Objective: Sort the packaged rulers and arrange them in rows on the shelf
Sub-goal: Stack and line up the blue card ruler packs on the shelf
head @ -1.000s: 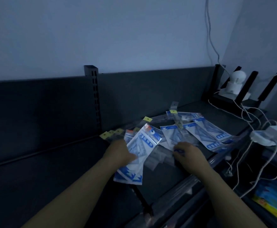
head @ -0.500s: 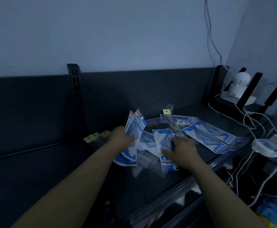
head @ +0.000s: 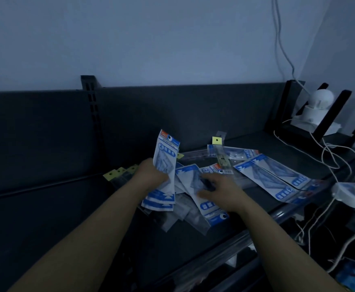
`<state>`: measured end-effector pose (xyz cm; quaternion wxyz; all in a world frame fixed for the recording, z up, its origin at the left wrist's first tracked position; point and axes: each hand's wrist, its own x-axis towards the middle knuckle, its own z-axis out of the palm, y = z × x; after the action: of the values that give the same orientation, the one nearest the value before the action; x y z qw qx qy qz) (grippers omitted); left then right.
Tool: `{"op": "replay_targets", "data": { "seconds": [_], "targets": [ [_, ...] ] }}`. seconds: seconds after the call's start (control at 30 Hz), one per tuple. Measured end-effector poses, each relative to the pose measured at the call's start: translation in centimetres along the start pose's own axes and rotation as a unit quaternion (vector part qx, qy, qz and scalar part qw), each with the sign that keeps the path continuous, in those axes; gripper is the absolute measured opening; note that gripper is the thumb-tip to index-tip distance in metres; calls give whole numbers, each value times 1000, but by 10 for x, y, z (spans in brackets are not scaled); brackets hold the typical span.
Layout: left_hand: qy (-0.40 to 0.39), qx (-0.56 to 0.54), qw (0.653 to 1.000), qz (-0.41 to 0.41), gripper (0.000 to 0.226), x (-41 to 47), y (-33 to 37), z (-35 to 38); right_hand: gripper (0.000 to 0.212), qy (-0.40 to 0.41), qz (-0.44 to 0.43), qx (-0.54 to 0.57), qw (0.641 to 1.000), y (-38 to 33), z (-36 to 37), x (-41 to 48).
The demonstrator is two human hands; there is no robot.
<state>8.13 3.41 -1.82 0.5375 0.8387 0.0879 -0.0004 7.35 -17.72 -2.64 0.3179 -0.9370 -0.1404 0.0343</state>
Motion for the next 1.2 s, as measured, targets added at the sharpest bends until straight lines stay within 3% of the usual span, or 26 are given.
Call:
{"op": "replay_targets", "data": {
  "seconds": [0.33, 0.5, 0.67, 0.7, 0.8, 0.9, 1.1, 1.2],
  "targets": [
    [26, -8, 1000, 6, 22, -17, -24, -25, 78, -52, 73, -6, 996, -22, -1, 27],
    [34, -12, 999, 13, 25, -26, -28, -28, 39, -65, 79, -7, 995, -25, 1, 38],
    [58, -52, 997, -13, 8, -32, -24, -33, 24, 52, 67, 80, 993, -22, 3, 38],
    [59, -57, 996, -20, 17, -32, -23, -34, 21, 72, 67, 99, 990, -25, 2, 38],
    [60, -69, 996, -18, 25, -38, -22, -39, 15, 128, 53, 159, 977, -39, 1, 34],
    [77, -106, 991, -22, 24, -50, -23, -49, 8, 129, 18, 222, 966, -60, 4, 28],
    [140, -165, 976, -35, 23, -89, -40, -84, 6, 211, -93, 195, 953, -115, 8, 17],
    [165, -189, 967, -42, 24, -112, -49, -108, 6, 205, -146, 206, 946, -155, 18, 8]
  ]
}}
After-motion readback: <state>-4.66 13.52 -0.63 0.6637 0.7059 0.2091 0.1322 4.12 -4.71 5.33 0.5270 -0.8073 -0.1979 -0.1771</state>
